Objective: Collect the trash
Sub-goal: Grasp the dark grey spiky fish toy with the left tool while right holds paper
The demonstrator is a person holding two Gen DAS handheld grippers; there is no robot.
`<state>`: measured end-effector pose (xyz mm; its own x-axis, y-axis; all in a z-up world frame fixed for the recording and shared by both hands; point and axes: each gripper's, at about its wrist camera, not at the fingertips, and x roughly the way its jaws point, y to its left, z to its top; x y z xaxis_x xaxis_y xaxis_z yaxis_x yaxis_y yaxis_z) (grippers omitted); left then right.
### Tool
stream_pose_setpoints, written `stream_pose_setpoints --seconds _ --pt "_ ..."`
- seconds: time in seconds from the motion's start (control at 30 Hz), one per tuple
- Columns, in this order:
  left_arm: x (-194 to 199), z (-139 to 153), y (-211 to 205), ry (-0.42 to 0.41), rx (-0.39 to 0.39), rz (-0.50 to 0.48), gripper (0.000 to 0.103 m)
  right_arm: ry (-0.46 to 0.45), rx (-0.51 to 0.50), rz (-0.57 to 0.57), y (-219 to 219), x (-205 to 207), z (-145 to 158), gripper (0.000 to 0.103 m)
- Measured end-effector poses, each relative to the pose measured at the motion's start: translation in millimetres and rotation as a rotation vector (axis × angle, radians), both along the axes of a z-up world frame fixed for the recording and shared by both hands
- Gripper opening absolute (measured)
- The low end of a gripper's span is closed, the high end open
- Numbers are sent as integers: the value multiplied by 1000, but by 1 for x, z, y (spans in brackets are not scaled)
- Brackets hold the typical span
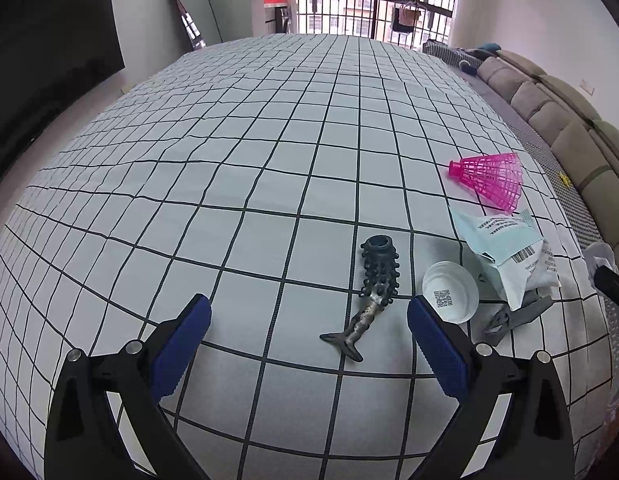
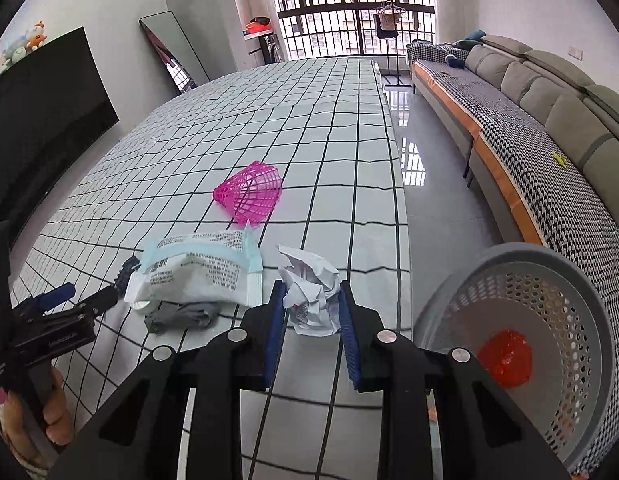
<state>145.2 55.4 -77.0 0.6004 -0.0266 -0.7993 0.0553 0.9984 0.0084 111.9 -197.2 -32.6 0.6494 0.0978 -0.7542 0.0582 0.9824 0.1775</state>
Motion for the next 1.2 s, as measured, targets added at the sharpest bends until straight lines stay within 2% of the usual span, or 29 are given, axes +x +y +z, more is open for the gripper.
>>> stream_pose_setpoints --seconds 0.13,0.37,0.5,0.7,0.87,0.97,1.03,1.07,1.13,1.17,1.2 --pt "2 -2 -4 3 35 1 97 20 25 0 0 -15 -3 26" --pt "3 -2 -9 33 69 -14 95 -1 48 0 -4 -35 0 26" --pt "5 2 -15 23 121 -27 90 -9 76 1 -9 -42 3 26" --pt "9 -3 -18 40 119 -35 83 -31 95 4 -12 -58 9 26" --pt "15 -3 -22 24 112 -42 78 -9 101 -16 -18 -65 3 26" --pt "16 -3 -27 10 89 -62 65 0 101 -29 -21 -70 1 26" --pt "15 -3 -30 3 69 -85 50 4 99 -37 -22 -72 1 26" --pt "14 -3 -31 1 59 -96 45 6 98 -41 -23 -73 0 26" --pt "12 -3 -33 1 44 -114 24 11 98 -48 -24 -73 0 26" --pt "11 -3 -34 3 37 -121 20 14 99 -50 -25 -74 -1 26" --pt "11 -3 -35 2 39 -121 20 16 98 -53 -26 -74 -1 26"
